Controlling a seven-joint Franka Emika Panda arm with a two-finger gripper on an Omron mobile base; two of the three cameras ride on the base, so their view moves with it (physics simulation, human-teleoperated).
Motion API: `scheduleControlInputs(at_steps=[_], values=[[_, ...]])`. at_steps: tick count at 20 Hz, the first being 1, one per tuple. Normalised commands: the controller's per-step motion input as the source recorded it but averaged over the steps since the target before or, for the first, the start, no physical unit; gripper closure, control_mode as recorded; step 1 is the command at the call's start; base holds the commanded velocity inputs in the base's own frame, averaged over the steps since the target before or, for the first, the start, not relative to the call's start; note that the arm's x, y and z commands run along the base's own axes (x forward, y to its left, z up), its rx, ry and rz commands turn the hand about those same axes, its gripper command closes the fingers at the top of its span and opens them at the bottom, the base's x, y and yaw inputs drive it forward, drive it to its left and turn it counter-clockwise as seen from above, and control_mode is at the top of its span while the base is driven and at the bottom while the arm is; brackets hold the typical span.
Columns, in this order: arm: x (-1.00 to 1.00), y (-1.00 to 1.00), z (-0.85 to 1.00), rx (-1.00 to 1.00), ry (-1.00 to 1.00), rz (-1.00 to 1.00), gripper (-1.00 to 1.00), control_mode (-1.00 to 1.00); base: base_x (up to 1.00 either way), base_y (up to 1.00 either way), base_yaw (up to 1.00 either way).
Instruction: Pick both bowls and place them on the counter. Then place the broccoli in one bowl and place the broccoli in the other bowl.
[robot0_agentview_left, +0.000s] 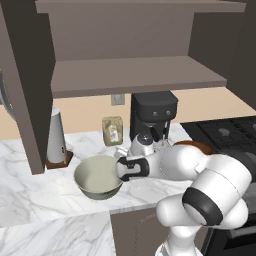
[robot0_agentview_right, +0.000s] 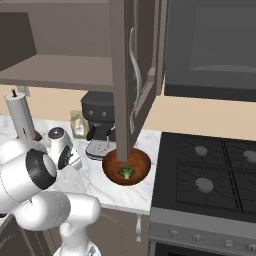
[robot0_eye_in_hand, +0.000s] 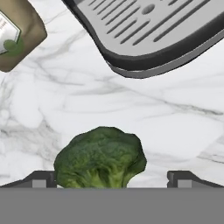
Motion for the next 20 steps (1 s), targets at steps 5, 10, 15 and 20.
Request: scheduleControlInputs(at_steps=[5, 10, 15, 20], values=[[0.07, 0.00, -0.09, 0.00, 0.02, 0.00, -1.00, -1.00, 0.00, 0.00, 0.00], [0.08, 0.00, -0.10, 0.01, 0.02, 0.00, -1.00, -1.00, 0.00, 0.00, 0.00], [0.00, 0.00, -0.18, 0.00, 0.04, 0.00, 1.00, -1.00, 0.00, 0.00, 0.00], [0.00, 0.03, -0.23, 0.00, 0.10, 0.00, 1.00, -1.00, 0.00, 0.00, 0.00]])
